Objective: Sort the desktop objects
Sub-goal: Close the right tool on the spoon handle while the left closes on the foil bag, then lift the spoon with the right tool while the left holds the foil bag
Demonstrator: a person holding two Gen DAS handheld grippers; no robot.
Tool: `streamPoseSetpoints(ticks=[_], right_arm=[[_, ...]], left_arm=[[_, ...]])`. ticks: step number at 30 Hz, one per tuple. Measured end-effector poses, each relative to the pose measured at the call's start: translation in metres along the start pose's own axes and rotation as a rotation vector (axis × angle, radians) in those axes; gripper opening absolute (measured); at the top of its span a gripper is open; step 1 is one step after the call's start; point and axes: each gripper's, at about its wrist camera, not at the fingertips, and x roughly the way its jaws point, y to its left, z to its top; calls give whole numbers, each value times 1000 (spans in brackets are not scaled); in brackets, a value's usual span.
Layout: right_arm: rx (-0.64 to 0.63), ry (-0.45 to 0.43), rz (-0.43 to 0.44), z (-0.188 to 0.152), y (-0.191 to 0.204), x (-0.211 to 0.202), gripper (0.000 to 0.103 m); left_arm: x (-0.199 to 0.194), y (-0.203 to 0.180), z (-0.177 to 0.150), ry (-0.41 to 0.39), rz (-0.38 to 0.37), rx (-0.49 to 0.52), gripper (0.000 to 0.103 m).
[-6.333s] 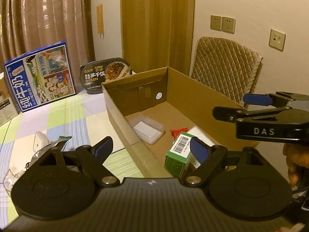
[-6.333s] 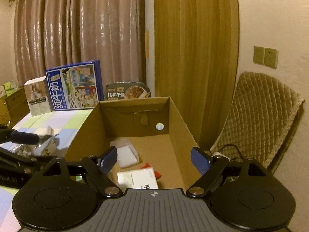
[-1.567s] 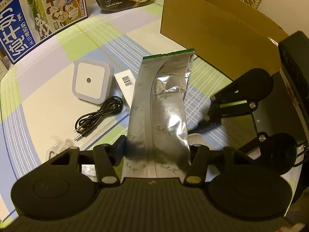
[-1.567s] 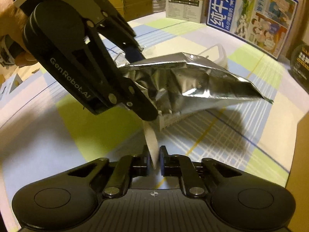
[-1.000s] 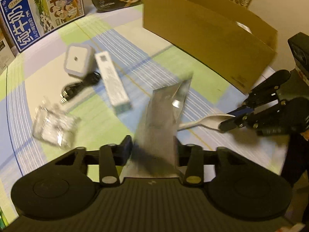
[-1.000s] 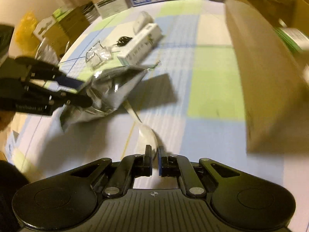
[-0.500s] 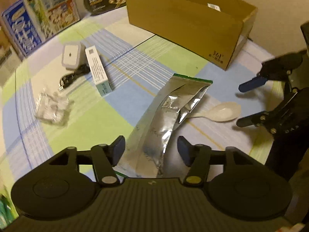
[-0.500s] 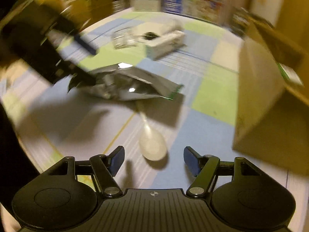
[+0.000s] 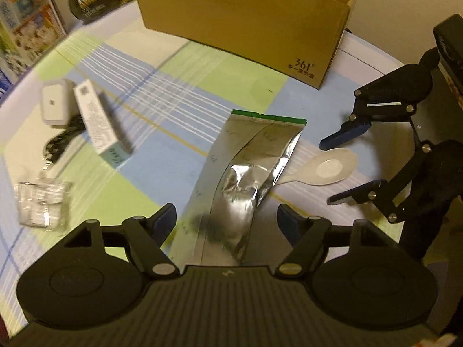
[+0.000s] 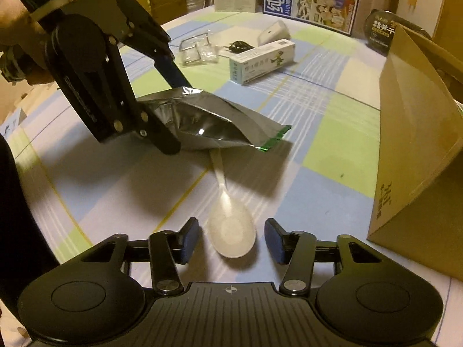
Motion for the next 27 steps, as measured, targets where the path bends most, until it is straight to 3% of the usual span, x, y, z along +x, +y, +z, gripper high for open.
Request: streamPoseSetpoints(ticks=[2,3,5,8,12,17,19,22,23,26,27], right_arm=[[3,-4,-1,1,0,-1,39],[2,-5,-2,2,0,-1,32],[7,-1,-1,4,0,-1,32],[20,-2,-7,3,-1,-1,32],[120,-8,-57,-1,-6,-5,31],[265,-24,-165,-6,-17,-13,31],[297,-33,-207,-8,-20,-16,31],[342,-50,-181,-11,-25,-19,32],[339,-54,-175,-11,-24,-19,32],[331,-59,-172,-12,-23,-21,32],[332,-62,-170,-13,-22,-21,33]], left_arm=[[6,-2,4,22,-10,13,71],[9,-2,5,35,-17,20,69],[13,-4,8,55,-20,29,67],[14,-3,8,64,16,10,49],[5,5,2,51,30,-105,32],[-12,18,-20,15,89,-328,30],[-14,17,-24,15,112,-351,31],[-16,11,-26,26,128,-340,32],[-17,8,-25,30,124,-323,38],[-17,4,-20,32,111,-279,77],[-18,4,-19,24,119,-262,79]])
